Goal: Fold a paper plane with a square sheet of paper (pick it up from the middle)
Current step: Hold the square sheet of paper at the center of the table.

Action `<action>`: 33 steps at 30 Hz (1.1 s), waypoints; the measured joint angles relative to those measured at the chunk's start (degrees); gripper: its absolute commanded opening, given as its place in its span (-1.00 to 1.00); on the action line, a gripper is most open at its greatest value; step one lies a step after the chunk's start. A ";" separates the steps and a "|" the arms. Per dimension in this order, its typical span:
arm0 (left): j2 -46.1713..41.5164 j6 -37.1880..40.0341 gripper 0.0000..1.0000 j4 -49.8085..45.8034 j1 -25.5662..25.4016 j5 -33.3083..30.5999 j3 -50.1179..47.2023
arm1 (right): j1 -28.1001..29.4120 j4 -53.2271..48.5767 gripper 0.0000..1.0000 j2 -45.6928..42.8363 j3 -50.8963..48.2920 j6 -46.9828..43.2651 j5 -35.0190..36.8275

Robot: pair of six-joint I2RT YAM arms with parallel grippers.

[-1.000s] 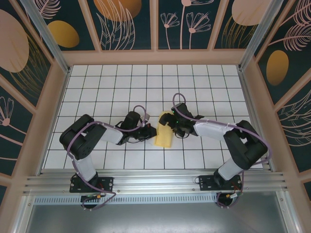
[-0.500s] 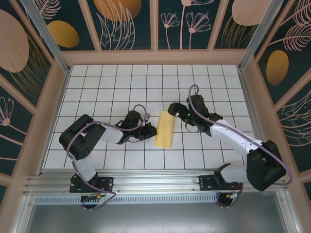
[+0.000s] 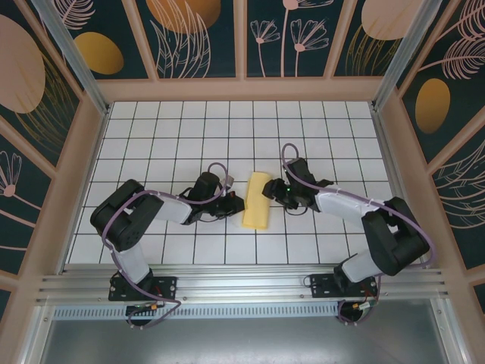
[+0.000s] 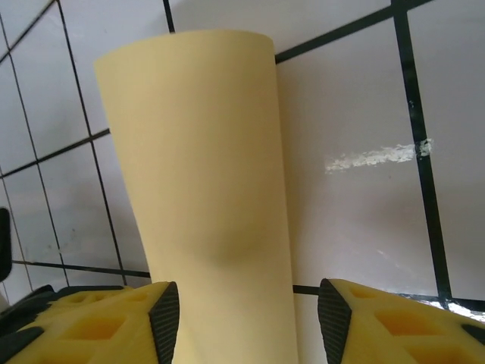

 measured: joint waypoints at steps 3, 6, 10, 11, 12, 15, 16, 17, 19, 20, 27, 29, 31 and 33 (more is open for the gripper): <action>0.00 0.17 -0.97 -0.68 0.00 -0.11 0.15 | 0.15 0.81 0.06 1.33 -0.07 0.00 -0.85; 0.00 0.20 -0.96 -1.07 0.00 -0.26 0.20 | 0.37 1.40 0.05 2.32 -0.11 -0.02 -1.86; 0.00 0.20 -0.92 -1.16 0.00 -0.28 0.20 | 1.03 1.77 0.02 3.30 -0.11 -0.07 -2.56; 0.00 0.20 -0.91 -1.18 0.00 -0.28 0.20 | 1.18 1.79 0.00 3.54 -0.11 -0.07 -2.71; 0.00 0.20 -0.88 -1.18 0.00 -0.28 0.20 | 1.29 1.77 0.00 3.87 -0.11 -0.15 -2.78; 0.00 0.20 -0.79 -1.22 0.00 -0.28 0.20 | 1.40 1.77 -0.01 4.81 -0.11 -0.28 -2.84; -0.04 0.24 -0.74 -1.33 0.00 -0.28 0.22 | 1.40 1.77 -0.01 5.18 -0.11 -0.31 -2.89; -0.13 0.42 -0.68 -1.55 0.00 -0.28 0.24 | 1.40 1.77 -0.01 5.46 -0.11 -0.31 -2.91; -0.92 0.94 -0.45 -2.60 0.00 -0.92 0.24 | 1.42 1.77 -0.01 6.16 -0.09 -0.48 -2.93; -1.49 1.05 -0.40 -3.17 0.00 -1.40 0.24 | 1.46 1.77 -0.01 6.49 -0.02 -0.55 -2.93; -13.88 2.80 -0.28 -12.35 0.00 -9.75 0.24 | 2.03 -0.24 0.02 7.58 1.73 -0.72 -1.95; -16.74 3.19 -0.28 -13.99 0.00 -12.28 0.24 | 2.21 -0.72 0.02 7.91 2.16 -0.70 -1.77; -18.08 3.43 -0.28 -15.26 0.00 -14.23 0.24 | 2.32 -1.49 0.03 8.24 2.75 -0.85 -1.62; -18.32 3.65 -0.29 -16.52 0.00 -15.82 0.22 | 2.60 -2.34 0.09 8.52 3.43 -1.16 -1.36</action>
